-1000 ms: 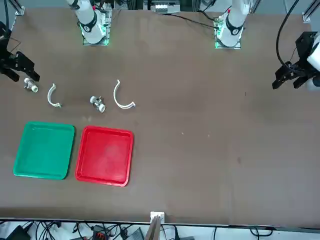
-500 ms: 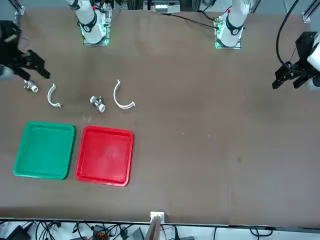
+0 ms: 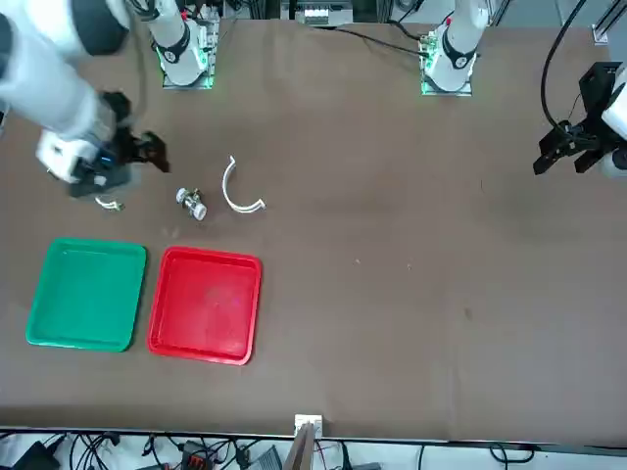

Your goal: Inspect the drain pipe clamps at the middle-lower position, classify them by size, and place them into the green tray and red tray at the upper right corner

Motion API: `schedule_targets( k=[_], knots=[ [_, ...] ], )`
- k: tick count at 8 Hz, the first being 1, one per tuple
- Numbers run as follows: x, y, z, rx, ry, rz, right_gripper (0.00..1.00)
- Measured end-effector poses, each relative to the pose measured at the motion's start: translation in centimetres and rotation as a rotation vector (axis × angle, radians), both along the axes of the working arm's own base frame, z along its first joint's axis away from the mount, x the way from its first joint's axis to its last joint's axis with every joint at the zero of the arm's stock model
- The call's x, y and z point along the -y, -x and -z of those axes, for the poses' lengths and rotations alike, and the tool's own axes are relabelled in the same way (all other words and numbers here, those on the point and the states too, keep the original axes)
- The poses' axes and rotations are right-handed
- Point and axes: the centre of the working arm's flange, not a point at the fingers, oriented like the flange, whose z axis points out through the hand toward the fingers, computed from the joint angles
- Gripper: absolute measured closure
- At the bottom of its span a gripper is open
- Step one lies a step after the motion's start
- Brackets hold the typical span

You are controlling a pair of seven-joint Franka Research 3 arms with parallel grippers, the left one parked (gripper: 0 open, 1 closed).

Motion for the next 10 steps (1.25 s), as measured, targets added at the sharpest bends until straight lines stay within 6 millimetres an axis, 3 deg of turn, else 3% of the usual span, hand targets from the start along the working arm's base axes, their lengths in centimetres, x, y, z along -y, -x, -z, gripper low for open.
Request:
schedule_targets(
  k=[2,4,8,10],
  knots=[
    [-3.6,2.4,6.5,0.025,-0.001,-0.068,0.0],
    [-4.8,4.7,11.9,0.04,-0.001,-0.143,0.0],
    [-8.5,6.0,20.1,0.029,0.029,-0.24,0.11],
    [-9.4,6.2,23.7,0.038,0.042,-0.26,0.15]
  ],
)
